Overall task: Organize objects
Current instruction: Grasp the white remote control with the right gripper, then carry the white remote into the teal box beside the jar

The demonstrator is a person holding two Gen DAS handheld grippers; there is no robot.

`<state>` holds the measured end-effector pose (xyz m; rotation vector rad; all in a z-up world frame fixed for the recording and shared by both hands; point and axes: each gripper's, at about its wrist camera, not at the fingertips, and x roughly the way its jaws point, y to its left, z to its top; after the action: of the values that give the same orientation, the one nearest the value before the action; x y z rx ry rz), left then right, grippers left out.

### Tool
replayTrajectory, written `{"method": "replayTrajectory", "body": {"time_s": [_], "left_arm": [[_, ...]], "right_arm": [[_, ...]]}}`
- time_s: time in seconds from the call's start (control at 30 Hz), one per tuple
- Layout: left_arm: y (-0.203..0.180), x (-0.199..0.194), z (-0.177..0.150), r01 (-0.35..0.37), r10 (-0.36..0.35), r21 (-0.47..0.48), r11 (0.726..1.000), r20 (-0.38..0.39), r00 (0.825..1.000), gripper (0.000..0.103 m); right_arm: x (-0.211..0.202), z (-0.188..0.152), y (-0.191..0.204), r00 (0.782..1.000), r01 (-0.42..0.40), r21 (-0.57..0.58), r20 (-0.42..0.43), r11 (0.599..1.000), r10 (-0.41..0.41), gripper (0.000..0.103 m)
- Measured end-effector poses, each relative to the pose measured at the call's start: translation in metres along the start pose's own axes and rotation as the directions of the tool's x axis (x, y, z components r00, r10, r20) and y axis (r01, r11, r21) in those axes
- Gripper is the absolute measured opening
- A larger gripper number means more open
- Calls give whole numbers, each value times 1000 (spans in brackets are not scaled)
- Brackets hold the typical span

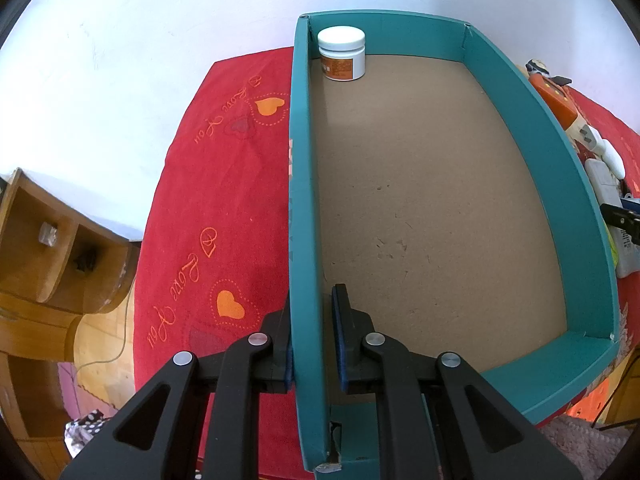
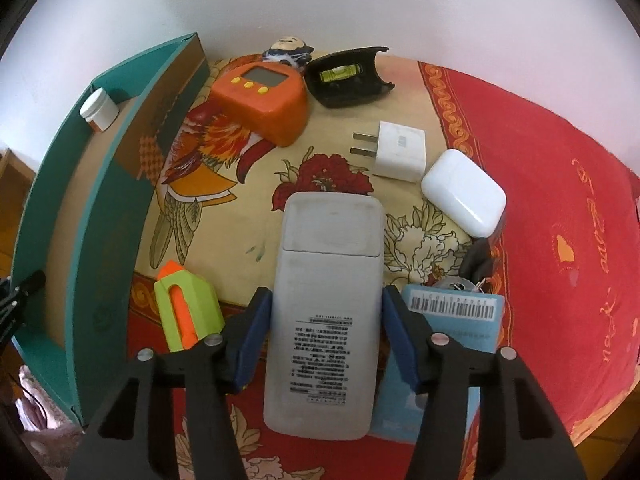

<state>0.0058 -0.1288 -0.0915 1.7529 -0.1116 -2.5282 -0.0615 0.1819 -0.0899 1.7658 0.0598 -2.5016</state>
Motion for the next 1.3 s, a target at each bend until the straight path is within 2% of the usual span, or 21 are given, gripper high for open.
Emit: {"method": "replayTrajectory", "body": {"time_s": [0.13, 0.43, 0.53, 0.67, 0.93, 1.3], "left_arm": [[0, 0, 1, -2, 2, 4, 1000, 0, 1000, 14], [0, 1, 2, -2, 2, 4, 1000, -1, 1000, 14], [0, 1, 2, -1, 1, 3, 1000, -1, 1000, 14], [0, 1, 2, -1, 1, 3, 1000, -1, 1000, 14], [0, 2, 2, 0, 0, 2, 1000, -1, 1000, 14], [0, 3, 2, 2, -2, 1, 1000, 1, 1000, 14]], "right_arm": [[-5, 0, -9, 999, -49, 66, -1, 997, 49, 55], [-30, 5, -10, 997, -68, 48, 44, 997, 66, 55], [-35, 3, 10, 996, -80, 52, 43, 995, 78, 55], [-26, 10, 14, 995, -90, 37, 52, 995, 88, 55], [-42, 22, 35, 990, -117, -14, 75, 993, 118, 55], [-57, 56, 85, 972, -199, -106, 103, 974, 210, 55]]}}
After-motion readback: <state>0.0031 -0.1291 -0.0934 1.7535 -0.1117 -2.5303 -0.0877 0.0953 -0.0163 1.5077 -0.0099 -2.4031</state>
